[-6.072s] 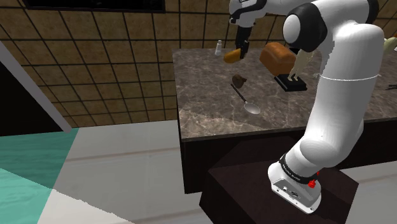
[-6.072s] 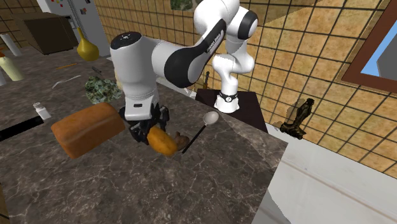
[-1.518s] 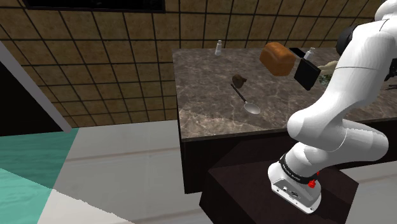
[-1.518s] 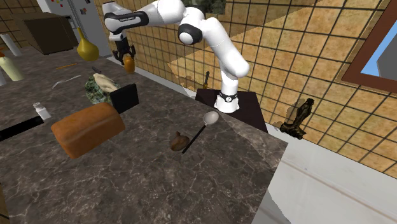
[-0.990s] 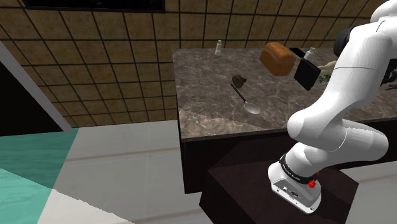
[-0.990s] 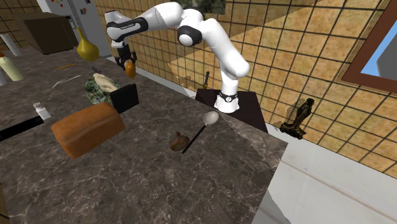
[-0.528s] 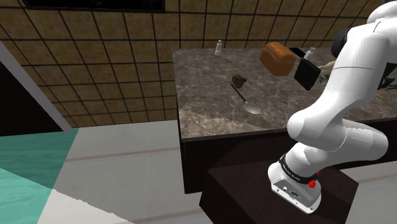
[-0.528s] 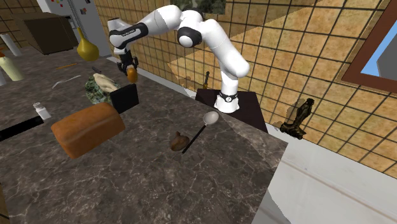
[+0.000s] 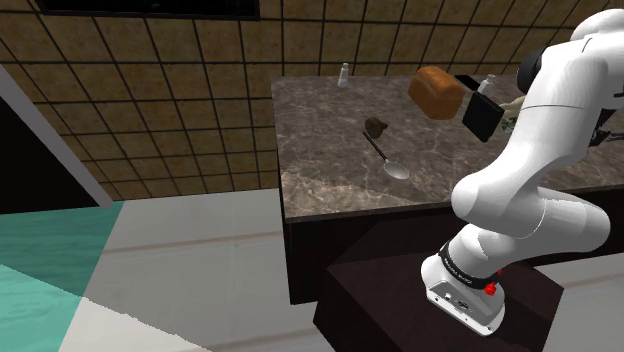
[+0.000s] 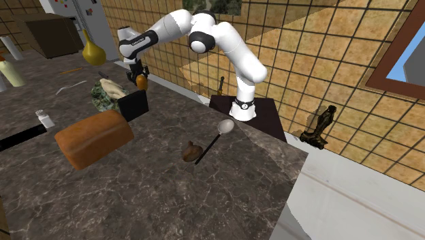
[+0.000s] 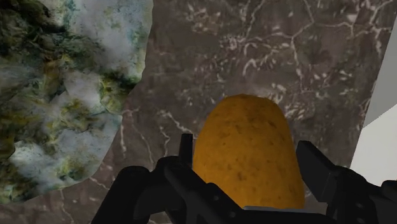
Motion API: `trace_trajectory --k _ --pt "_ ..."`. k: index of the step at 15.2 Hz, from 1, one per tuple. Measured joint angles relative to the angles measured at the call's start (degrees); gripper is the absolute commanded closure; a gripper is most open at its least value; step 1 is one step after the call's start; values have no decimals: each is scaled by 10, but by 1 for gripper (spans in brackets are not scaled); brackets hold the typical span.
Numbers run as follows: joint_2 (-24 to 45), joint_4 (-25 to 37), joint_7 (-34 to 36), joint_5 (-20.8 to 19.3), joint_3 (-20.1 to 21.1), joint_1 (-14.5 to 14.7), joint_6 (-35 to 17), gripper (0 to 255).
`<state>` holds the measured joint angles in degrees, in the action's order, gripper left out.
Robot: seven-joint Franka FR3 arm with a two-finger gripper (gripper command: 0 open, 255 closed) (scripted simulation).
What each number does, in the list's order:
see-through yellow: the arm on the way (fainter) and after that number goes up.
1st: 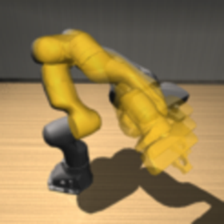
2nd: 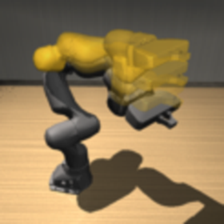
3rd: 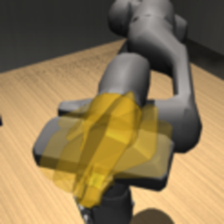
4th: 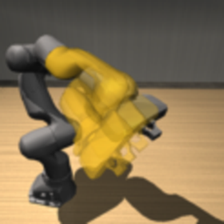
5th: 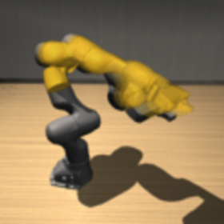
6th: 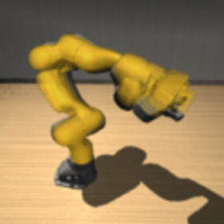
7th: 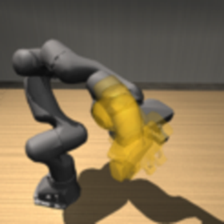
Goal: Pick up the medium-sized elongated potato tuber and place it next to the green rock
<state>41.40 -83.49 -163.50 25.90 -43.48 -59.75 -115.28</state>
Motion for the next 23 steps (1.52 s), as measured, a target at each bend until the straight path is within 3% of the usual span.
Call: trace_trajectory --k 8,9,15,20,23 --pt "10 0 -4 6 4 -5 -12 255" --pt "9 -3 -4 7 4 -4 -14 0" --pt "11 -7 -4 8 6 -1 -16 0" --pt "-8 22 7 -9 -6 0 35 0" --pt "-13 23 8 -12 -9 1 40 0"
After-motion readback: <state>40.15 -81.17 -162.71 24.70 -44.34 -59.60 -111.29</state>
